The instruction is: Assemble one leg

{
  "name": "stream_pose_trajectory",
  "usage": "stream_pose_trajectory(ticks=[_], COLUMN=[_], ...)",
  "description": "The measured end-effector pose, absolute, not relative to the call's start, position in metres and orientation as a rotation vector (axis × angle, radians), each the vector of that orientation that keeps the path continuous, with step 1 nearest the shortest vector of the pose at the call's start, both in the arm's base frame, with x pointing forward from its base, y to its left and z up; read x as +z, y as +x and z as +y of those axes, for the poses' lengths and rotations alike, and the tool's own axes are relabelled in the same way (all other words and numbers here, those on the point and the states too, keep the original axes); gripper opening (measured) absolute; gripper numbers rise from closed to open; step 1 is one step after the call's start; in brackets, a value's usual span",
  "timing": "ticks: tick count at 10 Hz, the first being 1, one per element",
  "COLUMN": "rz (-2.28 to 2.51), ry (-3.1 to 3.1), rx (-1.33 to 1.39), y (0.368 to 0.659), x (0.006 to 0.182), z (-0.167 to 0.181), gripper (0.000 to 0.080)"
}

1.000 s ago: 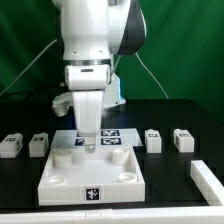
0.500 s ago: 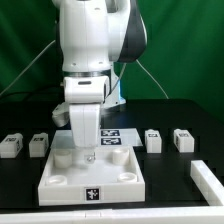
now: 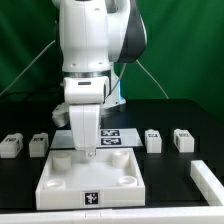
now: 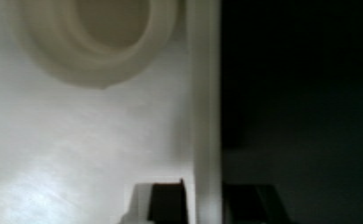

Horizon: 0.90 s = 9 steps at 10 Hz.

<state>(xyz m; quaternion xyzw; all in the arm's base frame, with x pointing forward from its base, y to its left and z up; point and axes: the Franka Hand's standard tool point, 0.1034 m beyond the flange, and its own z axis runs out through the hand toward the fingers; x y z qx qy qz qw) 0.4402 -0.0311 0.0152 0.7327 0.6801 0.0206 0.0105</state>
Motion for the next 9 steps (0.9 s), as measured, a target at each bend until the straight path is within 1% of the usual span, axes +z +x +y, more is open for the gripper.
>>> stream_pose_trajectory(ticks=[1,9], rz=[2.122,2.125], ry=[2.287,2.283], rx=[0.064,0.068], y=[0.4402,0.4426], x=[0.0152,0.0151], z=[-0.0312,-0.0292], gripper=[0.0055,0.0057])
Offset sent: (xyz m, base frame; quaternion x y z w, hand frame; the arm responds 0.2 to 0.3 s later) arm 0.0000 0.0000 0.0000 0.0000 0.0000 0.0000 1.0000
